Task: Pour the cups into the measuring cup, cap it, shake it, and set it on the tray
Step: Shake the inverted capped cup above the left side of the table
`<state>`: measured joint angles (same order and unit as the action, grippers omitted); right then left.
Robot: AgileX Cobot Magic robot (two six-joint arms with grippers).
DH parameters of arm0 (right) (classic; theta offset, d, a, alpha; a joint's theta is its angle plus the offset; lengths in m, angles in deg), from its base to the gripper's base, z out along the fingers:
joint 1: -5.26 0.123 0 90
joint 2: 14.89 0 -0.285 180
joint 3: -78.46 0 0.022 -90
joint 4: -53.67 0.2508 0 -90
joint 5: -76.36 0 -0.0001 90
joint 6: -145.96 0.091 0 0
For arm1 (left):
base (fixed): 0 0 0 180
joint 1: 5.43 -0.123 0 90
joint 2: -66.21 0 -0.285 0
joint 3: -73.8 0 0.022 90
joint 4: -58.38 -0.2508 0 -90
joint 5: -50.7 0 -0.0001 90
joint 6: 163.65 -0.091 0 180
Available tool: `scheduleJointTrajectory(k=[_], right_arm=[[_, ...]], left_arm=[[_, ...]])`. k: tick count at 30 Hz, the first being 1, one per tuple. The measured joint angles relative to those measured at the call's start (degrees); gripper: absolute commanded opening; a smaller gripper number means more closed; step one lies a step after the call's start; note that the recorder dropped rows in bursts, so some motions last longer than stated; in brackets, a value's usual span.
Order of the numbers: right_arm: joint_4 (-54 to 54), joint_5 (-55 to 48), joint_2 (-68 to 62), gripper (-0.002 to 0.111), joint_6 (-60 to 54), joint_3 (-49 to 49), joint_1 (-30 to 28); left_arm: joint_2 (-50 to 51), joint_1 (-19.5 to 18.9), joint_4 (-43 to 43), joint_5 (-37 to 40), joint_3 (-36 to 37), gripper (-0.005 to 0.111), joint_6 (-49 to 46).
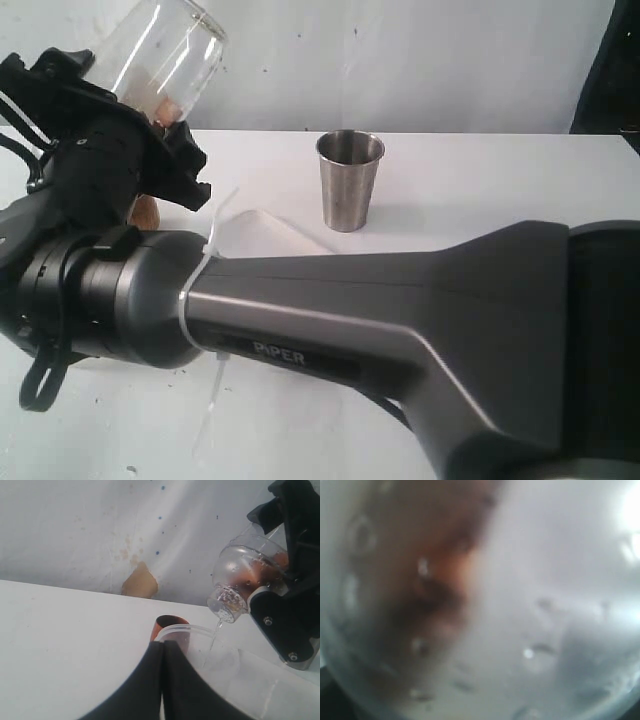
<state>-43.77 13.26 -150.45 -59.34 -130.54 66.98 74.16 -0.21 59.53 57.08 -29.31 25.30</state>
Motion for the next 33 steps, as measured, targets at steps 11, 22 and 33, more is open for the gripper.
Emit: scheduleJointTrajectory(k=[11,22,33], right_arm=[[0.00,0.00,0.00,0.000,0.00,0.00,0.00],[0.00,0.11,0.00,0.000,2.51,0.00,-0.11],[3.59,1.81,1.38,0.000,27.38,0.00,-3.08]], left_arm=[[0.00,0.00,0.00,0.00,0.00,0.000,0.00],[0.00,0.00,0.00,0.00,0.00,0.000,0.00],[0.00,0.00,0.00,0.00,0.00,0.000,0.00]])
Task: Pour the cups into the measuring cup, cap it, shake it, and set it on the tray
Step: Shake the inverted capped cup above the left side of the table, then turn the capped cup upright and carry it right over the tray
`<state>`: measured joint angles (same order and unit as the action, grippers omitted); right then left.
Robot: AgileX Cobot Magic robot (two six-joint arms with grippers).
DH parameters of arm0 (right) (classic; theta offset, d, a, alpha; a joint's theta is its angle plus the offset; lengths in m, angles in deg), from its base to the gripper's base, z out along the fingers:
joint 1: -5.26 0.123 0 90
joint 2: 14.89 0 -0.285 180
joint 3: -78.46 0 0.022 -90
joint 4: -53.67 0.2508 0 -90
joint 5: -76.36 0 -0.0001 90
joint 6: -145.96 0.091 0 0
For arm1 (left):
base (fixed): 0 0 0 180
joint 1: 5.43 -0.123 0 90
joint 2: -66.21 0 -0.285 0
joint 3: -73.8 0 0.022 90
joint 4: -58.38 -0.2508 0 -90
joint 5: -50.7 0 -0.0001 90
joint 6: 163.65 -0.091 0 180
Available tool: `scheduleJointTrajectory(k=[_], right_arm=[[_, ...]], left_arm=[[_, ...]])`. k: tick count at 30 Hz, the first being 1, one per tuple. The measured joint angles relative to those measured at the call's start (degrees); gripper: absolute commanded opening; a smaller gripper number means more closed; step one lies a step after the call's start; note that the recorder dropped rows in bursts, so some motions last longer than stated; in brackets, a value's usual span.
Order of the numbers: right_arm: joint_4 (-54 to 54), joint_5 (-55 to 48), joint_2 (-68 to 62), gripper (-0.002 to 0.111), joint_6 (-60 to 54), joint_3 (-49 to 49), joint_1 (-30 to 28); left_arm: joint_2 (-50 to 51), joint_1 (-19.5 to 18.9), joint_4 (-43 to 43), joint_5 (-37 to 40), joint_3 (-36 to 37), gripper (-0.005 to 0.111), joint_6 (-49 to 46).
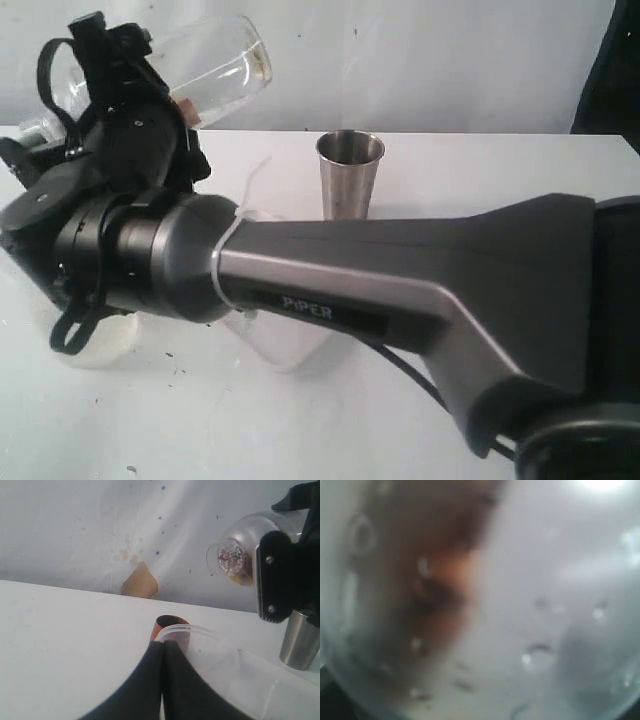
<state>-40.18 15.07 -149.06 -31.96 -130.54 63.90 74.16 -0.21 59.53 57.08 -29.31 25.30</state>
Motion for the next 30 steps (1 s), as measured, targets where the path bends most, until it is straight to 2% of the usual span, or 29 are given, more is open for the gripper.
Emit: scheduleJointTrajectory(k=[7,11,15,21,24,30], right_arm=[[20.59,7.61,6.28,0.000,10.49,0.00,-3.24],[35.88,12.52,10.44,0.000,16.33,0.00,-7.54],[52.23,15.25,13.42,0.000,16.69,0.00,-13.04],[71.58,21.38,14.57,0.000,11.21,2.12,-17.74],[75.49,28.46,15.59,0.000,10.64,6.53,-18.31],[76.70,45.32,18.74,0.000,13.89,18.77,-19.86]], left_arm=[[0.00,0.00,0.00,0.00,0.00,0.000,0.00],[0.00,0.00,0.00,0.00,0.00,0.000,0.00],[0.00,0.00,0.00,0.00,0.00,0.000,0.00],[0.00,0.00,0.00,0.00,0.00,0.000,0.00],[0.00,0.00,0.00,0.00,0.00,0.000,0.00],[0.00,0.00,0.00,0.00,0.00,0.000,0.00]])
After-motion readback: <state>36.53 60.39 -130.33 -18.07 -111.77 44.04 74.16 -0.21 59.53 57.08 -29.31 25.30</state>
